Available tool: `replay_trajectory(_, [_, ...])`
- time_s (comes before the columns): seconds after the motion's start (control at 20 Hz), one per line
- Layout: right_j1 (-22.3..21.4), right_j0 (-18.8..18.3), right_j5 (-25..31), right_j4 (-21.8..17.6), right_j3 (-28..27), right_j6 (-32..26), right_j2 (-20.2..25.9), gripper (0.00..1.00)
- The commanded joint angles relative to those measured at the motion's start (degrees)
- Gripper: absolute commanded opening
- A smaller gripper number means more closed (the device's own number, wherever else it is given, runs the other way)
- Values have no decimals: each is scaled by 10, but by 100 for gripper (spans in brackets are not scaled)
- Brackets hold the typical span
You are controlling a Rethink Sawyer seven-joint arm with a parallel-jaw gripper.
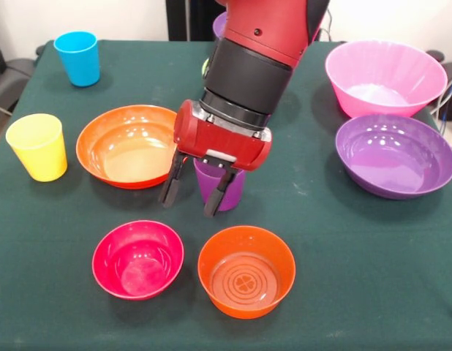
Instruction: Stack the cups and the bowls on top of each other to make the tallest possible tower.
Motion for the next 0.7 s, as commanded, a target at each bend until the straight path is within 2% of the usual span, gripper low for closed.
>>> replay_trajectory(0.05, [6, 23, 14, 17, 46, 82, 26, 100])
replay_trajectory(0.7, [8, 50, 25, 43, 50, 101, -4, 100])
